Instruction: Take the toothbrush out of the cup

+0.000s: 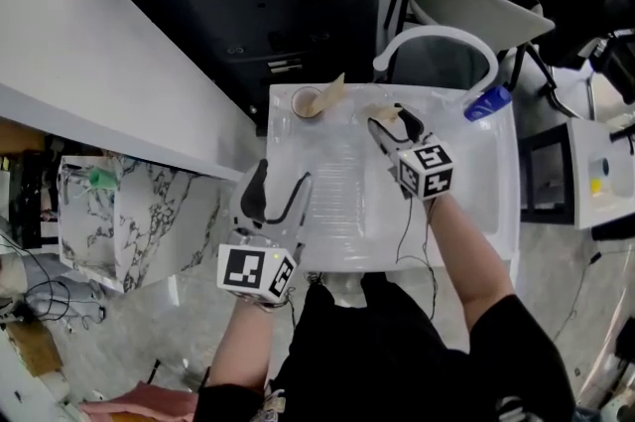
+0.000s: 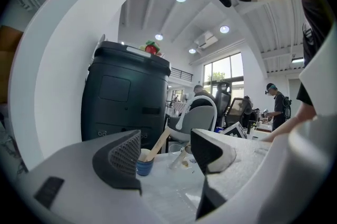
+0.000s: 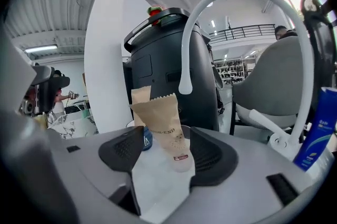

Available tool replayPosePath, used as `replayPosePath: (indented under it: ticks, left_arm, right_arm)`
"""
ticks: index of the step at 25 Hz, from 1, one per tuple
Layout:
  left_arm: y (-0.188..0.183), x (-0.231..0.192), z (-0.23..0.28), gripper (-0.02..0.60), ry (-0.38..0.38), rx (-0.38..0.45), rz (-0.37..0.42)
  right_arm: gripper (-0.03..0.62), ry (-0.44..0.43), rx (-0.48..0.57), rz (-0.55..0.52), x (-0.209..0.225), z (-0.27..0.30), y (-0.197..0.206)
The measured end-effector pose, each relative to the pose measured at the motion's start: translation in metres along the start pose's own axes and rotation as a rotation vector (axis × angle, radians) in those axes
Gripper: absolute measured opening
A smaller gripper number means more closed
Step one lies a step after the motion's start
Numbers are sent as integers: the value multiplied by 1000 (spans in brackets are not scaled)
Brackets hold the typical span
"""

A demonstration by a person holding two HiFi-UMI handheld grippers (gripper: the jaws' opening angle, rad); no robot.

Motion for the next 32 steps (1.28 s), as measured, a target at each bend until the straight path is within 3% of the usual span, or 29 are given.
replayPosePath:
  ticks: [16,21,24,32]
  left_arm:
    - [14,-3,1,279,-60,-37,-6]
    - [15,-6,0,279,-69,-46,-7]
    - [14,-6,0,279,-71,-45,-7]
    - [11,-6,0,279,-65,-38,-8]
  right_arm:
    - [202,-10,-38,-60,19,24,10]
    - [158,-2,-55,-90,20,26,8]
    - [54,15,-57,-106,21,24,5]
    - [38,23,-38,-111,20,22,-1]
Point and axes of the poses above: the fingertips, and each gripper's own axes: z forward along the fingers, x to its right, y out of its underside, the point moved 8 cm from there along -z, backward along the fingers, and after that the axes turned 14 degrees about -y, right-handed, at the moved point
